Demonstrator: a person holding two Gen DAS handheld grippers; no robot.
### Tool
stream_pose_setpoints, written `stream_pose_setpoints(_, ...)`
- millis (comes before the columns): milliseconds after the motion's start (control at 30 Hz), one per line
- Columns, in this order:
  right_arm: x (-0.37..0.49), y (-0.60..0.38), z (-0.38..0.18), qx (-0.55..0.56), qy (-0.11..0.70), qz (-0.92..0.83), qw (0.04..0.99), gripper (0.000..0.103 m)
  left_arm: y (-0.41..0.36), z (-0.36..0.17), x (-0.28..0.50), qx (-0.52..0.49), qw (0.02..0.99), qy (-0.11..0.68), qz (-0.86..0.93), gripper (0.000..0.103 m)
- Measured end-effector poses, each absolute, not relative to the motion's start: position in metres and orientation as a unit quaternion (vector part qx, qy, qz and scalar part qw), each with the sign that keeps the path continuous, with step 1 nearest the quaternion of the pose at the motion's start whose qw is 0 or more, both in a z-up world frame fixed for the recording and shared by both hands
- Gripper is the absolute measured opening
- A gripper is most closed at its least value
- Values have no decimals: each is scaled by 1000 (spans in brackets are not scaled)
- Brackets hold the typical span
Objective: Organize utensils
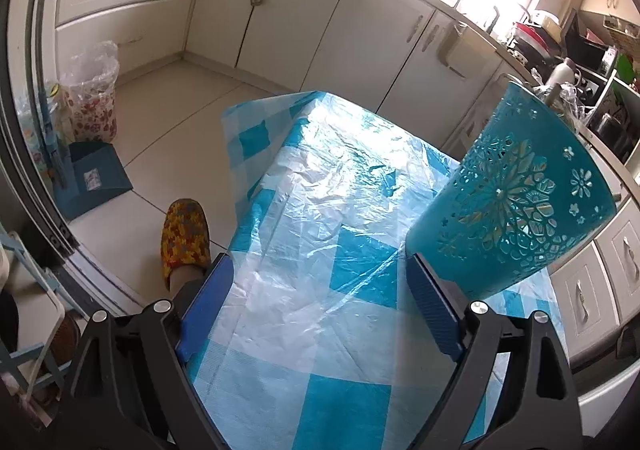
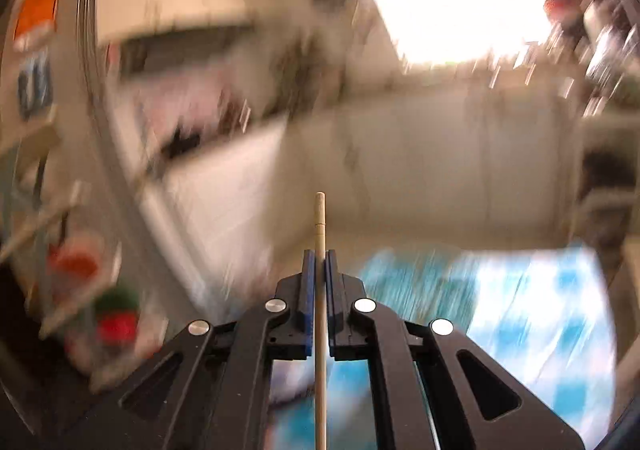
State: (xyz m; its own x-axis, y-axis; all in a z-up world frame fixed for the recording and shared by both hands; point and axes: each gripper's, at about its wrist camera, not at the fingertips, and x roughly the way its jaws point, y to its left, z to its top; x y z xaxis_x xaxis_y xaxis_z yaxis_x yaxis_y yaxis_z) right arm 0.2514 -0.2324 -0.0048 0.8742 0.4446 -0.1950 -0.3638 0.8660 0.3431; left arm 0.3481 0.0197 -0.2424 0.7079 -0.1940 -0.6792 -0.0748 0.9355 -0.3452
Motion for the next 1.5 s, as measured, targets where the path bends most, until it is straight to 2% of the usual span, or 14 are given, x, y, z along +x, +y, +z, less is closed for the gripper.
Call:
stream_pose_setpoints(100,290,-234,-4,180,96,143,969,6,17,-240,348,-169,909,379,-34,85)
stream_pose_setpoints(200,310,-229,-23,163,87,79,980,6,15,-239,348,-163,910,379,-38,85)
stream_pose_setpoints(333,334,-225,-57,156,145,54,976,6,13,-240,350,-160,909,383,-41,85)
stream_pose_setpoints(500,315,-209,-73,136,183,76,971,8,11,-240,352,-158,907,389,-43,86)
stream_pose_setpoints(633,298,-206,-76,124,211,91,965,19,7,-235,348,-143,912,381,-42,87)
stream_pose_setpoints(700,279,-213,-77,129,226,89,961,33,1,-228,343,-118,919,374,-42,88)
stream_pose_setpoints(767,257,-219,-77,134,240,80,958,54,-6,-214,334,-90,927,362,-46,89)
stream_pose_setpoints(833,227,-225,-76,127,254,66,956,62,-9,-198,321,-75,934,347,-44,95)
stream_pose_setpoints(867,217,-228,-76,122,263,58,955,70,-12,-189,312,-67,937,342,-40,95)
stream_pose_setpoints(933,202,-233,-77,118,281,45,951,79,-17,-174,297,-56,937,341,-41,95)
stream_pose_setpoints(1000,178,-238,-74,124,298,37,946,82,-23,-155,279,-41,938,343,-35,95)
stream_pose_setpoints(1067,158,-240,-70,122,306,26,944,89,-28,-137,260,-31,937,346,-34,95)
stream_pose_setpoints(1267,102,-247,-48,135,306,22,942,95,-40,-84,197,7,944,326,-50,95)
stream_pose_setpoints(1500,48,-239,-21,139,301,13,943,95,-43,-41,133,51,935,344,-68,95)
